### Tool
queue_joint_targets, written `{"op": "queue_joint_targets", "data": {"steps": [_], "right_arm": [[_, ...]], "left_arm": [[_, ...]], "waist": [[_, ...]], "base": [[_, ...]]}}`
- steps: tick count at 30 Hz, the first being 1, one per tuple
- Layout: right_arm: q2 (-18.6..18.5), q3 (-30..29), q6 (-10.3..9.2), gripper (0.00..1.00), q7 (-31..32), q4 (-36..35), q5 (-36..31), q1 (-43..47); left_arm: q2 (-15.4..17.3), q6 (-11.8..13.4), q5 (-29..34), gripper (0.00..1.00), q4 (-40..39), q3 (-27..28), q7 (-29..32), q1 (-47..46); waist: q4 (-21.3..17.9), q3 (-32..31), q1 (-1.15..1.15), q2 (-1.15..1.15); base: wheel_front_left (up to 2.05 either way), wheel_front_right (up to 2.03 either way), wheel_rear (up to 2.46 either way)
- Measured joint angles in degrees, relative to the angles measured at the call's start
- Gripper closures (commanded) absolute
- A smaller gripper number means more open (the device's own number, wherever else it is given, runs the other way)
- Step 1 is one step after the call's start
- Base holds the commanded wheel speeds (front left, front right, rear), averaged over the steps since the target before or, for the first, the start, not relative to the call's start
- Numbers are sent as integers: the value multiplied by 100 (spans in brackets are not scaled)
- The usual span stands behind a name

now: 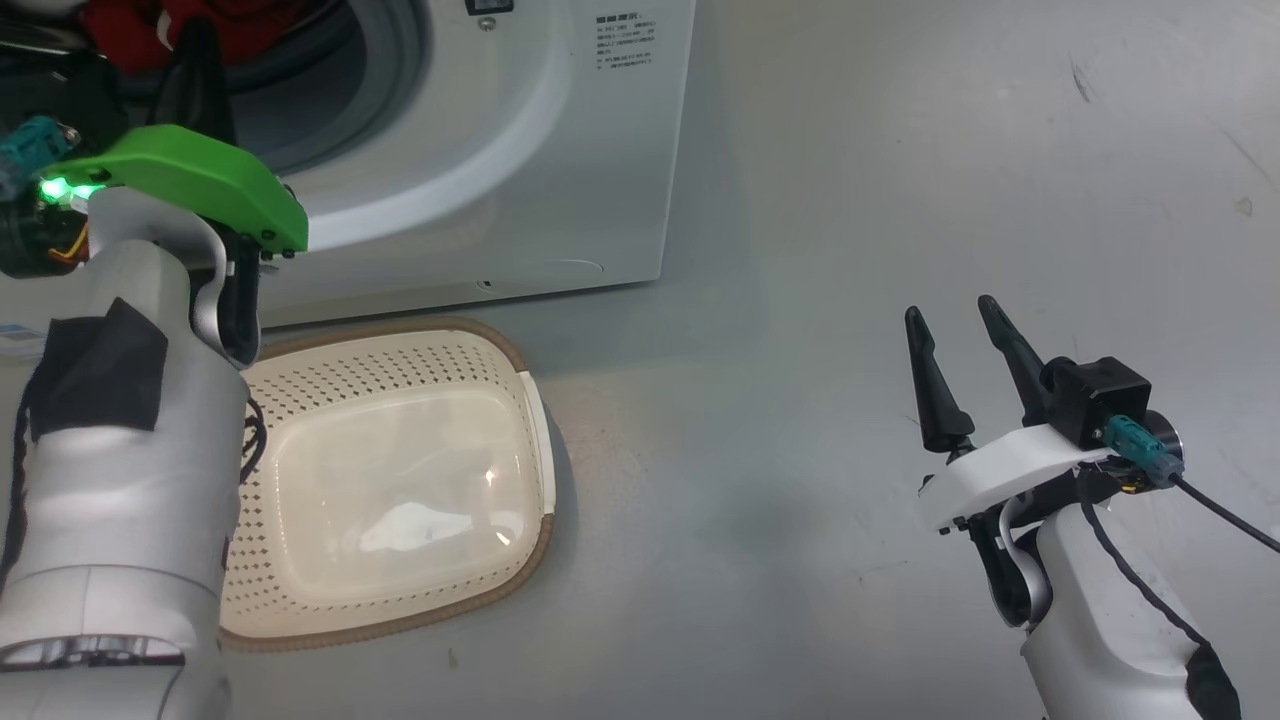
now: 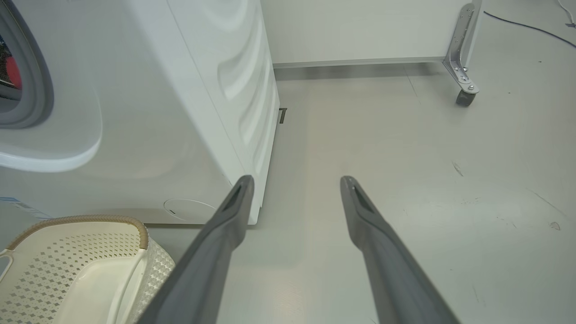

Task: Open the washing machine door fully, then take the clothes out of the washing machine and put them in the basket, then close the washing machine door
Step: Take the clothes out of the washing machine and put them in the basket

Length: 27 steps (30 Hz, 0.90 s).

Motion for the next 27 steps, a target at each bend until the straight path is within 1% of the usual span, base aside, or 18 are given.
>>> {"op": "queue_joint_targets", "data": {"steps": [7, 10, 12, 13, 14, 15, 24, 27], "right_arm": [[9, -22, 7, 0, 0, 31, -18, 111], [16, -24, 12, 0, 0, 29, -20, 119], [19, -32, 55, 0, 0, 27, -20, 126], [22, -41, 55, 0, 0, 22, -20, 138], [24, -54, 55, 0, 0, 19, -20, 160], [25, -67, 55, 0, 0, 15, -20, 191], [56, -189, 54, 0, 0, -62, -20, 343], [64, -197, 55, 0, 0, -110, -20, 354]], "left_arm": [[-29, -24, 0, 100, -243, 8, -18, 474], [-21, -24, 0, 100, -634, 92, -18, 694], [-20, -24, 2, 100, -886, 176, -18, 842], [-20, -24, 4, 64, -1009, 205, -18, 931], [-20, -24, 16, 8, -1109, 226, -18, 1027], [-20, -24, 20, 0, -1196, 235, -18, 1131], [-38, -25, 283, 0, -1952, 253, -18, 2126], [-58, -24, 288, 0, -2180, 314, -18, 2499]], "waist": [[210, -360, 0, 0], [276, -492, 0, 0], [311, -569, 0, 0], [326, -605, 0, 0], [339, -640, 0, 0], [352, -675, 0, 0], [441, -963, 0, 0], [458, -1064, 0, 0]], "base": [[0, 0, 0], [0, 0, 0], [0, 0, 0], [0, 0, 0], [0, 0, 0], [0, 0, 0], [0, 0, 0], [0, 0, 0]]}}
